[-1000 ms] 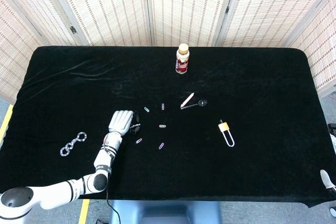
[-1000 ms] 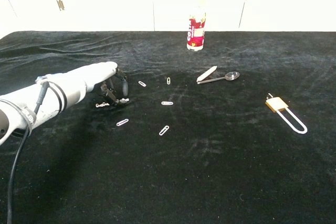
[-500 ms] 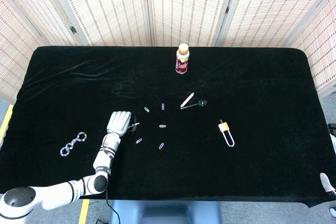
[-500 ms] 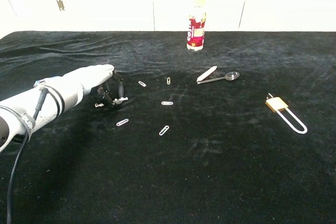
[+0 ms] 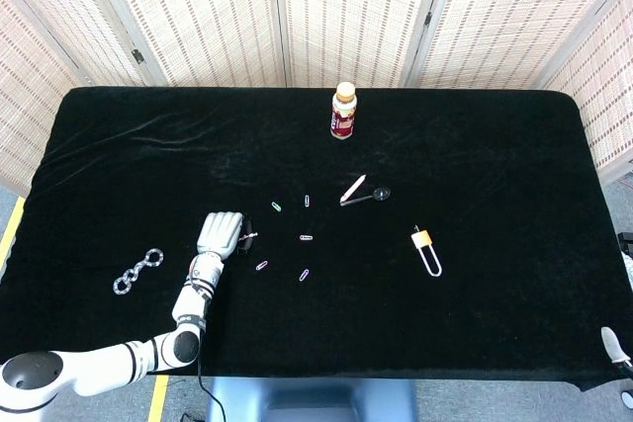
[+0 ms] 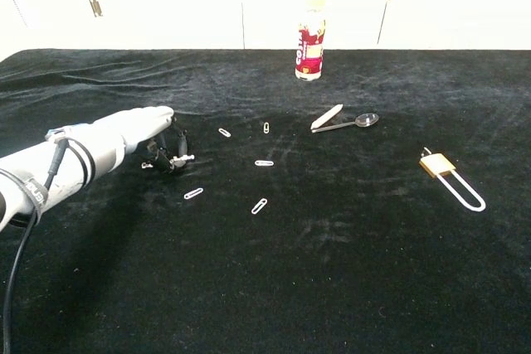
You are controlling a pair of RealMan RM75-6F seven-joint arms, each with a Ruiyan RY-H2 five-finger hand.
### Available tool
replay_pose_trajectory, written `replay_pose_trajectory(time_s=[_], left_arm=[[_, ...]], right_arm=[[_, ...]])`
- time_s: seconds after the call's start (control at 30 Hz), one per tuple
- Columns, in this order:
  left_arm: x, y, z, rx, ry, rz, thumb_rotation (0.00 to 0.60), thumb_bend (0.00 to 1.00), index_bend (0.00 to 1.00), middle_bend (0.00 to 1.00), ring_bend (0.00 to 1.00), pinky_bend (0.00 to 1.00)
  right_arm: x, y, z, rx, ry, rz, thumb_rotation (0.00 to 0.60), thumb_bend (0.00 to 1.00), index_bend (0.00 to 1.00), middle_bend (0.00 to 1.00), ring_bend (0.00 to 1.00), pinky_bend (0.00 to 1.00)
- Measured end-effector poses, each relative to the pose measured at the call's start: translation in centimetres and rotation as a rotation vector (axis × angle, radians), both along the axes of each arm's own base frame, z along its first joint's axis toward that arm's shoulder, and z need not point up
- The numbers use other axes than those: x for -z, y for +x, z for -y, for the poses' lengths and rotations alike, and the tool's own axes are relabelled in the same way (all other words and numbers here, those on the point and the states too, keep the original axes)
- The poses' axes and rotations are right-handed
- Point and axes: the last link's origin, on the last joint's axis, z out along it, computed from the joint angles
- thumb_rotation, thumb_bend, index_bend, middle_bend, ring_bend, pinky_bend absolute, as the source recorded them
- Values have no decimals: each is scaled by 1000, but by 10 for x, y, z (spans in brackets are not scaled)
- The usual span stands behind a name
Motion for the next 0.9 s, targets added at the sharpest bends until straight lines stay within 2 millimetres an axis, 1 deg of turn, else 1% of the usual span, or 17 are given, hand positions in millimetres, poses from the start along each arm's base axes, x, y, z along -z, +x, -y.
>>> replay_pose_trajectory(time_s=[0.23, 0.53, 0.67, 0.9], left_arm=[[-9, 11, 8, 11, 15, 93, 600, 572, 844, 1000, 1000, 1000], [-18, 35, 23, 36, 4, 309, 600, 594, 846, 1000, 1000, 1000], [-15, 40, 30, 41, 5, 317, 600, 600, 847, 1000, 1000, 1000], [3, 51, 52, 44, -23, 355, 600, 604, 847, 1000, 1000, 1000]], right_arm=[[0, 0, 1, -10, 13, 4, 600, 290, 0, 0, 0, 0], [-4, -1, -1, -39, 35, 20, 600, 289, 0, 0, 0, 0], [-6, -1, -7, -62, 29, 22, 600, 290, 0, 0, 0, 0], [-5, 0, -14, -99, 44, 19, 600, 290, 0, 0, 0, 0]])
